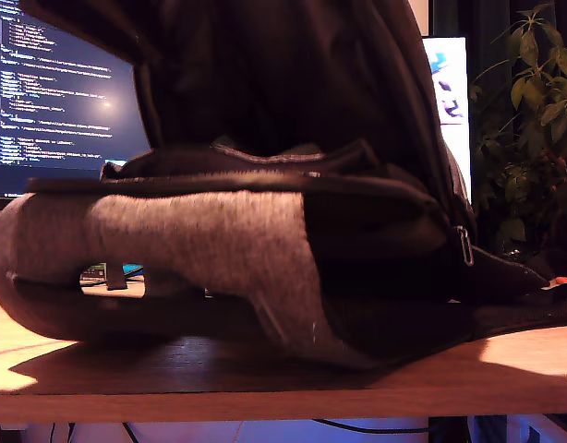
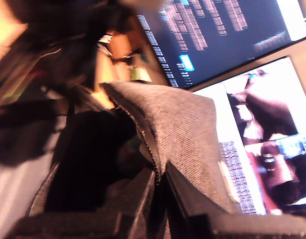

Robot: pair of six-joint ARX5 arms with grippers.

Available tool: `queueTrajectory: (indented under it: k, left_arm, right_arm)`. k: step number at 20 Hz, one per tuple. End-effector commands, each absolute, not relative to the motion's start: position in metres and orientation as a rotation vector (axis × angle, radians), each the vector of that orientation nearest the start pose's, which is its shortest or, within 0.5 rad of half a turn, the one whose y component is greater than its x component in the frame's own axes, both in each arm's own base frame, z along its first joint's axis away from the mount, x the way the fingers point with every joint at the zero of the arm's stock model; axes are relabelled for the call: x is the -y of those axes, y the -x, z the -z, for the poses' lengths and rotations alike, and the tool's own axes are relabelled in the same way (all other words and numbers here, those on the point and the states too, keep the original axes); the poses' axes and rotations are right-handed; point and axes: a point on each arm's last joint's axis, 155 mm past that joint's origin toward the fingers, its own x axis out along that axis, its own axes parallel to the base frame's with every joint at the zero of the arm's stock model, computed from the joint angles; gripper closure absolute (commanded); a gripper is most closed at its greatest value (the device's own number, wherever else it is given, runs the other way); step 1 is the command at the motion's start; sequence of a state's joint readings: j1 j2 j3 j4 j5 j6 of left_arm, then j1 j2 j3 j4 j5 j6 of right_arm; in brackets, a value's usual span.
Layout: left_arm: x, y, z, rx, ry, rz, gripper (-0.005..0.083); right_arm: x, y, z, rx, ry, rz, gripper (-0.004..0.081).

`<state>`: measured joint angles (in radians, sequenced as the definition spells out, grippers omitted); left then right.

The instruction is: Pack the pair of socks inside the grey Google backpack

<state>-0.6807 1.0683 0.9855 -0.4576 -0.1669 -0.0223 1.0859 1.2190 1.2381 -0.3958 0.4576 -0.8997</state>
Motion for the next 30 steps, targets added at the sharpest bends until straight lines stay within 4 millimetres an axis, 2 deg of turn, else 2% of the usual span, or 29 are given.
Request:
queueTrajectory:
  k: [1,4,11,16,21,24,30]
  left_arm:
    - [0.194,-0.303,-0.261,-0.45,-0.18,0.472,0.0794]
    - [0.185,-0.313,-0.275,-0.397,-0.16,0.456,0.0794]
    - [0.187,-0.305,-0.277,-0.398,-0.167,0.517,0.0794]
    - [0.178,-0.307,-0.281,-0.386,-0.176,0.495,0.0794]
    - [0.165,-0.316,-0.283,-0.378,-0.168,0.454,0.0794]
    - [0.165,-0.316,-0.284,-0.377,-0.166,0.457,0.0794]
    - [0.166,-0.317,-0.288,-0.361,-0.161,0.457,0.0794]
  right_arm:
    - [-0.295,-0.258,-0.355,0.046,1.075,-0.678,0.0782]
    - [-0.289,-0.264,-0.348,0.008,1.056,-0.69,0.0782]
    - [-0.277,-0.284,-0.333,-0.06,1.046,-0.675,0.0782]
    - [-0.281,-0.285,-0.322,-0.094,1.023,-0.701,0.0782]
    - [-0.295,-0.285,-0.283,-0.205,1.012,-0.764,0.0782]
    - [-0.306,-0.274,-0.256,-0.28,1.007,-0.852,0.0782]
    - [-0.328,-0.253,-0.216,-0.391,0.972,-0.999,0.0782]
